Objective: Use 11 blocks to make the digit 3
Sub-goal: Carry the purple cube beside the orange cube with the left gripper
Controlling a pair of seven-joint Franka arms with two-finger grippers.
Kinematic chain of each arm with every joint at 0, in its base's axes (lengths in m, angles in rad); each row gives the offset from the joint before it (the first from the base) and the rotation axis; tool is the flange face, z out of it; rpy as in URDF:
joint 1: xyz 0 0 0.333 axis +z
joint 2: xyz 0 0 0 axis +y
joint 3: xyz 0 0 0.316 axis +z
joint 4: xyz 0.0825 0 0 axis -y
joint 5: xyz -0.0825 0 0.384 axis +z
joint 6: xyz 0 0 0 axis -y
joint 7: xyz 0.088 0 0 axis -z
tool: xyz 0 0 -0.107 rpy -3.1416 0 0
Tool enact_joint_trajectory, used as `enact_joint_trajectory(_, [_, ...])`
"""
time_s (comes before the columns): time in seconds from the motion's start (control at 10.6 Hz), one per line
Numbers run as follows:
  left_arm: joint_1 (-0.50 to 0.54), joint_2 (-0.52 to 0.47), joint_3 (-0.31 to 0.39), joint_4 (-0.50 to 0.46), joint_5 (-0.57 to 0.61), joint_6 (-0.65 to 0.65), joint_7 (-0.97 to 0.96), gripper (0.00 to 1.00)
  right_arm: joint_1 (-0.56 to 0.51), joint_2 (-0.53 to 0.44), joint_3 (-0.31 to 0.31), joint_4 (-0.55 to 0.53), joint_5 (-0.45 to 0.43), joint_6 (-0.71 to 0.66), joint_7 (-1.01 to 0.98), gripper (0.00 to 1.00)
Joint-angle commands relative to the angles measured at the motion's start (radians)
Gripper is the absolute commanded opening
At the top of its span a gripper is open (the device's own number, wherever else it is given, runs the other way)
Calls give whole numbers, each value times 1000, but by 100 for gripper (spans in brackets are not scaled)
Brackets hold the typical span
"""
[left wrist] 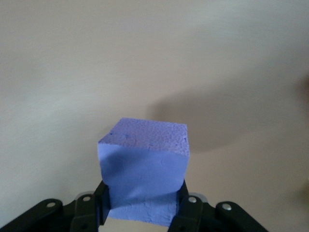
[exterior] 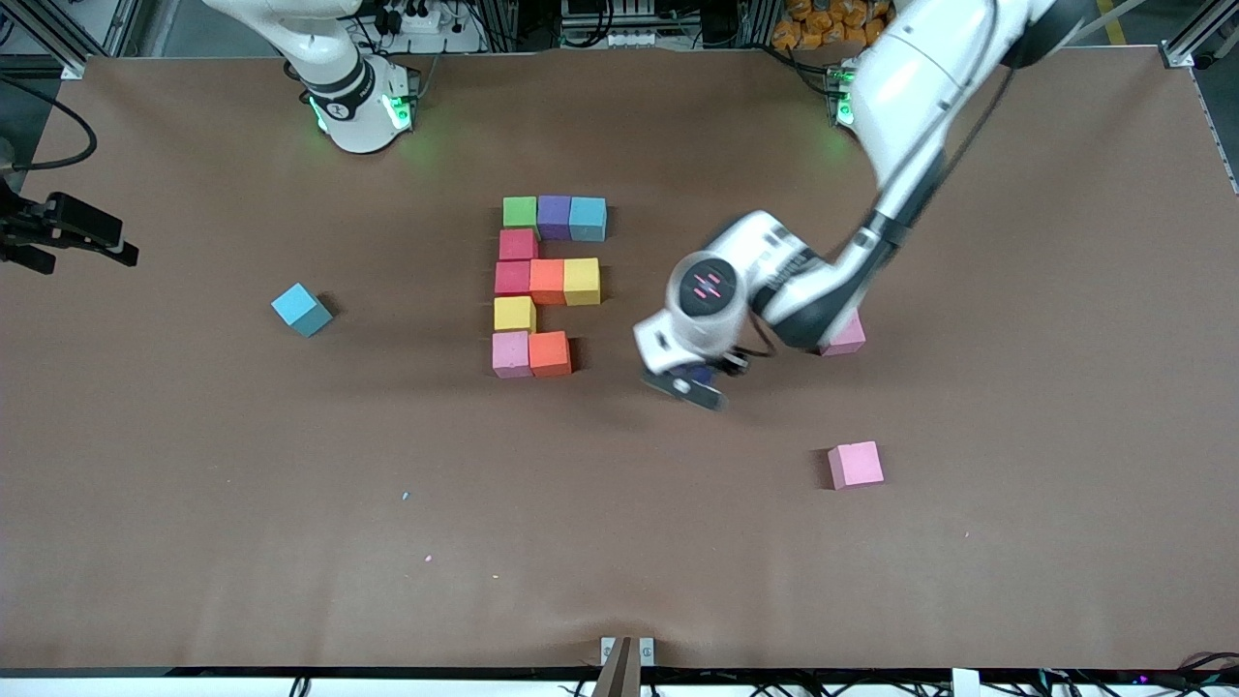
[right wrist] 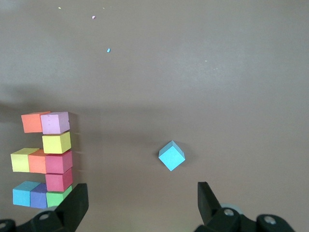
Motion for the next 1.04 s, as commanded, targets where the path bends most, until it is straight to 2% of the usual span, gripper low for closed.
enact_joint_trajectory(0.0, [-55,-7,14,35,38,-16,177,33,-20,14,7,13,-15,-21,-3,100])
enact_joint_trajectory(0.09, [-79,-4,15,55,38,-16,246,32,-45,14,7,13,-9,-22,-8,100])
enact_joint_trajectory(0.47, [-95,27,15,99,37,-16,440,32,-30,25,12,13,-6,-53,-5,100])
enact_joint_trajectory(0.94, [-151,113,24,201,38,-16,445,28,-36,25,9,57,-40,-39,-3,100])
